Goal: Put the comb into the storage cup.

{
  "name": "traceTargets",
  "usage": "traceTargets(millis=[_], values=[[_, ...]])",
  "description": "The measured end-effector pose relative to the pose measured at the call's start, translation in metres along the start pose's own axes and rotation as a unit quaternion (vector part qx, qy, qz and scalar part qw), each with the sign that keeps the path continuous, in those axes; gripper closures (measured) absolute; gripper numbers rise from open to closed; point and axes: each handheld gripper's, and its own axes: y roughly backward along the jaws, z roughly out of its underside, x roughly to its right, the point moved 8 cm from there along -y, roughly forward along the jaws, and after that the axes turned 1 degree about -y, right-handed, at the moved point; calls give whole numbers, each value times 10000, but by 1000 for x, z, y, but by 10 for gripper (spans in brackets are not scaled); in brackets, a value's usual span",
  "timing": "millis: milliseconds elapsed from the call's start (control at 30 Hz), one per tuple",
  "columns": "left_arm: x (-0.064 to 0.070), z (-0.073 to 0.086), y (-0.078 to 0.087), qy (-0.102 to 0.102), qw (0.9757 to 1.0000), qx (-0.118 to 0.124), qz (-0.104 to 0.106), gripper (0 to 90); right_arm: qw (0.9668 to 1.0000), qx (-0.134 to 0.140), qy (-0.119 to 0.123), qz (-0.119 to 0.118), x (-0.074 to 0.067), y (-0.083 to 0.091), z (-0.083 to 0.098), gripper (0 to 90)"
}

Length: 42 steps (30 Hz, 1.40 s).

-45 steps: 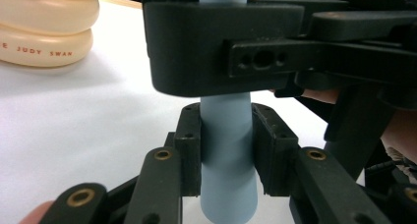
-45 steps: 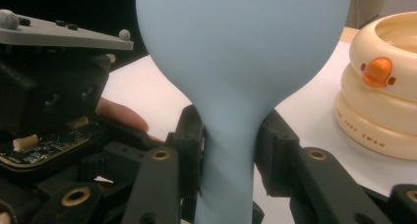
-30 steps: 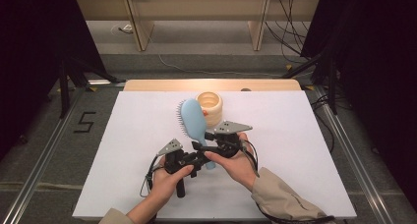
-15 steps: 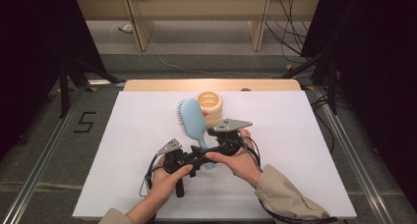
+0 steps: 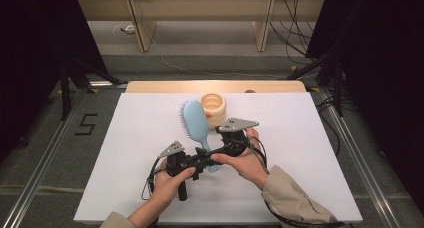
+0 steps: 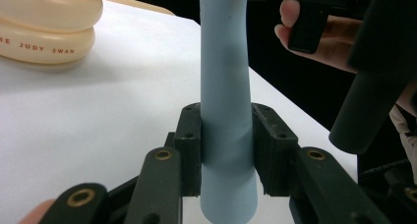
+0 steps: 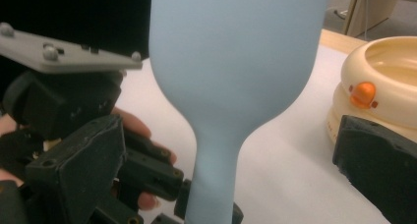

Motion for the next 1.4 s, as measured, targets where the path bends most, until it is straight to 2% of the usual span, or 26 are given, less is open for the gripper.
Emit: traceTargets(millis=[700, 1400], values=[[1, 0, 0, -27, 10000, -10, 29, 667, 9992, 360, -54, 156, 8, 13, -20, 2], [2, -1, 0, -8, 10000, 24, 67, 667, 9987, 501, -48, 98, 7, 14, -30, 3]])
